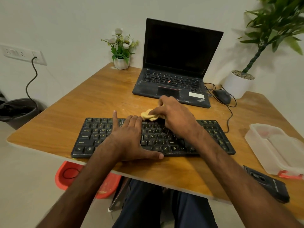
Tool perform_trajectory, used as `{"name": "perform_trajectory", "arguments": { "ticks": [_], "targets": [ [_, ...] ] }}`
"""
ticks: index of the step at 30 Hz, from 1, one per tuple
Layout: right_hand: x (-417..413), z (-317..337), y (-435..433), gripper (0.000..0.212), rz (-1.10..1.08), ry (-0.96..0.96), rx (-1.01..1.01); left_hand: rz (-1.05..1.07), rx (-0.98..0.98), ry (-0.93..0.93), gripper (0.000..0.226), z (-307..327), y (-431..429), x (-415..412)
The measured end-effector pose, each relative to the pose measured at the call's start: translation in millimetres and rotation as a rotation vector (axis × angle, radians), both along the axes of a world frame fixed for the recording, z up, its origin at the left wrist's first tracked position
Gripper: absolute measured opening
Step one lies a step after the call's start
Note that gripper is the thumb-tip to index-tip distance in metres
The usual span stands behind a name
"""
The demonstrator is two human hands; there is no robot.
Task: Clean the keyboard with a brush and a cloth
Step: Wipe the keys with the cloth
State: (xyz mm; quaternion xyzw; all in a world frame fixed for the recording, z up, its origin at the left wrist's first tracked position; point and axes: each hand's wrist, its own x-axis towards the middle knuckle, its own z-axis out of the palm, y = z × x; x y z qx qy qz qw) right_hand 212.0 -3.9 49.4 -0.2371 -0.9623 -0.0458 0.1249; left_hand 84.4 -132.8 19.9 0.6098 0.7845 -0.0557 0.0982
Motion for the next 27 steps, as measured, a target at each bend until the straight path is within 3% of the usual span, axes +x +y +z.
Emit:
{"name": "perform_trajectory", "arguments": {
  "ticks": [6,8,12,15,18,23,27],
  "targets": [
    [-11.7,-5.1,-2.2,0.033,0.013,-0.118,0.058,-0.003,0.033,-0.021,0.148,-1.4,1.1,-0.1],
    [-12.3,-4.4,5.6,0.035,-0.039,-0.074,0.004,-0.004,0.057,-0.024,0.149,-3.1,-2.8,-0.6],
    [0.8,-8.6,7.8,0.051,-0.123,0.144,-0.069,-0.005,0.377,-0.047,0.125,-14.5,-32.4,-12.1],
    [5.4,-20.4,-16.1,0.05,-0.018,0.086,-0.028,0.01,0.557,-0.137,0.122,-19.5,-62.9,-30.8],
    [11.8,-30.6,-20.9,0.047,-0.021,0.057,0.034,0.003,0.511,-0.201,0.137,-25.9,-86.3,-56.0],
    [10.8,-33.0,-9.3,0.042,-0.165,0.134,0.004,0.117,0.393,-0.531,0.146,-23.5,-101.9,-97.4],
    [7.1,-31.6,-13.1,0.043,-0.166,0.135,0.016,0.076,0.431,-0.537,0.146,-30.2,-94.7,-99.5]
  ]
}}
